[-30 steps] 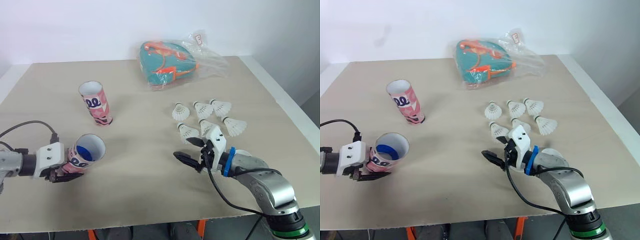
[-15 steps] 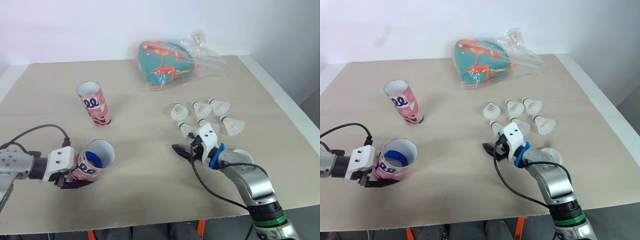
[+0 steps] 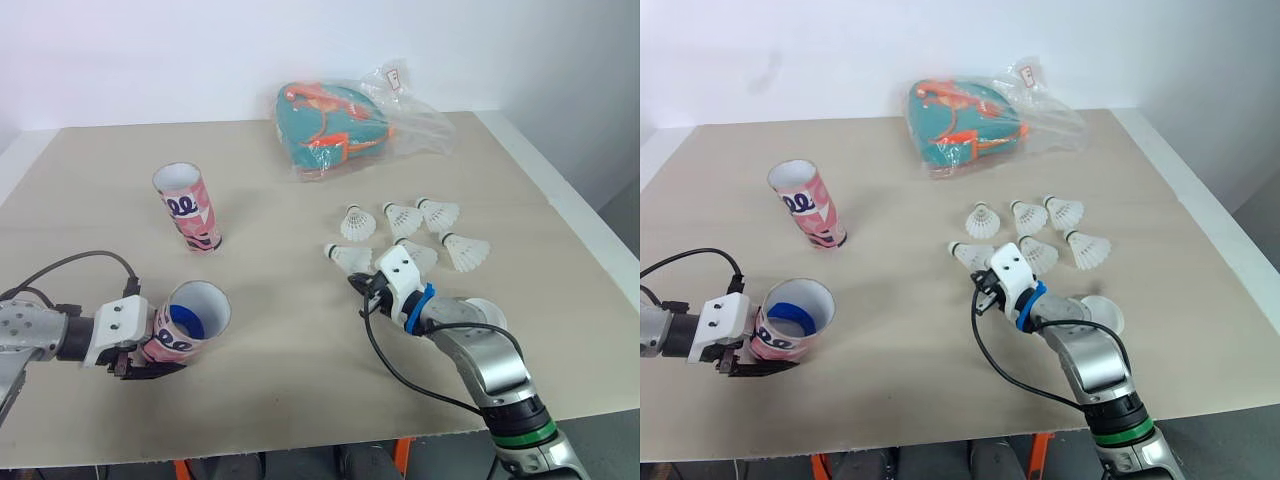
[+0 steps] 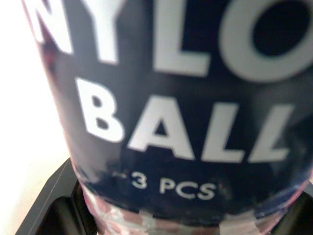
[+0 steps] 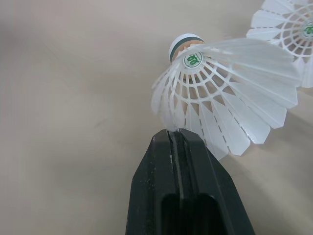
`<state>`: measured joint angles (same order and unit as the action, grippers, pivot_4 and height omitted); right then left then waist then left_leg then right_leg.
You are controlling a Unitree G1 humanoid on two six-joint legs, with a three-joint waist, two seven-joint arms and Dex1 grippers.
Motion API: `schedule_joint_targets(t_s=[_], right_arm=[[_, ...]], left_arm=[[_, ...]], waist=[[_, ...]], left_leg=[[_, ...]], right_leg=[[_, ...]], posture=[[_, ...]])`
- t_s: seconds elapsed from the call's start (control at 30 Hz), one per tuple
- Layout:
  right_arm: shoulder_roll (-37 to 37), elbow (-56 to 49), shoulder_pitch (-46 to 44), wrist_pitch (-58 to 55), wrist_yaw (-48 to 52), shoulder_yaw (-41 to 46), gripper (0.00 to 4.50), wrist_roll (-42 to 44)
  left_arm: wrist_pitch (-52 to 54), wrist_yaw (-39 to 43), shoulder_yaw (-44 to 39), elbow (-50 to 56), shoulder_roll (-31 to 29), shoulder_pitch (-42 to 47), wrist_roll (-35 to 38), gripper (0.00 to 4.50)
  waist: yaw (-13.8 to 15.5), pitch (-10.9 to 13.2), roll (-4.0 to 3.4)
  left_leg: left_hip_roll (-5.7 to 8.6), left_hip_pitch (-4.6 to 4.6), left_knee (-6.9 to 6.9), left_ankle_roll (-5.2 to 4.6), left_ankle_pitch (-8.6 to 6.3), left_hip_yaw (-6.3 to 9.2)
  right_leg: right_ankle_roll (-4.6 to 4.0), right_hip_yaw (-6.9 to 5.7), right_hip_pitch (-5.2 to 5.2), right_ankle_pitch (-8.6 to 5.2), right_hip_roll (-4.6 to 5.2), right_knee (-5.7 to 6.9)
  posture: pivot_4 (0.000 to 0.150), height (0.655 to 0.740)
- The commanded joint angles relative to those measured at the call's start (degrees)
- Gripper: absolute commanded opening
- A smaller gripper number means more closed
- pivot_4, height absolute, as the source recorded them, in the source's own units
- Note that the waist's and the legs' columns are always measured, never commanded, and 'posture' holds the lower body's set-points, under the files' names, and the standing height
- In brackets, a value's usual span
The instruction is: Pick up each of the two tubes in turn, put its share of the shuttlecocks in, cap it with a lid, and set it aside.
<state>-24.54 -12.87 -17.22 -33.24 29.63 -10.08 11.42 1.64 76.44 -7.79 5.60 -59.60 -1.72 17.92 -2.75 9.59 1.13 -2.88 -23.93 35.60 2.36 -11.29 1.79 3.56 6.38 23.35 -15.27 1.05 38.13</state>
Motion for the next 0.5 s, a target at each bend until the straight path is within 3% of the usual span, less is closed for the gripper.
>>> schedule_joint_targets(t_s=[0.03,0.3,0.5], right_arm=[[-0.2,-3.8,1.0,1.3,3.0,1.2,0.02,2.6],[-6.2,-6.3,0.9,3.6,16.5,3.8,0.02,9.5],[-11.2,-4.2,-9.7,5.0,29.1,6.4,0.02,16.5]], left_arm=[[-0.1,0.5,0.8,0.7,0.2,-1.0,-0.1,3.39],[1.2,1.4,2.2,0.9,-0.4,-1.3,-0.4,3.39],[1.4,4.1,5.3,-1.8,-0.2,-0.7,-1.2,3.39]], waist=[[0.0,0.0,0.0],[0.0,0.0,-0.02],[0.0,0.0,-0.11]], left_leg=[[0.0,0.0,0.0,0.0,0.0,0.0],[0.0,0.02,0.01,0.0,0.0,-0.01],[-0.04,0.16,0.08,-0.01,0.0,-0.08]], right_leg=[[0.0,0.0,0.0,0.0,0.0,0.0],[0.02,0.0,-0.02,0.0,0.0,0.0],[0.25,0.0,-0.09,-0.07,0.0,0.01]], posture=[[0.15,0.74],[0.15,0.74],[0.15,0.74]])
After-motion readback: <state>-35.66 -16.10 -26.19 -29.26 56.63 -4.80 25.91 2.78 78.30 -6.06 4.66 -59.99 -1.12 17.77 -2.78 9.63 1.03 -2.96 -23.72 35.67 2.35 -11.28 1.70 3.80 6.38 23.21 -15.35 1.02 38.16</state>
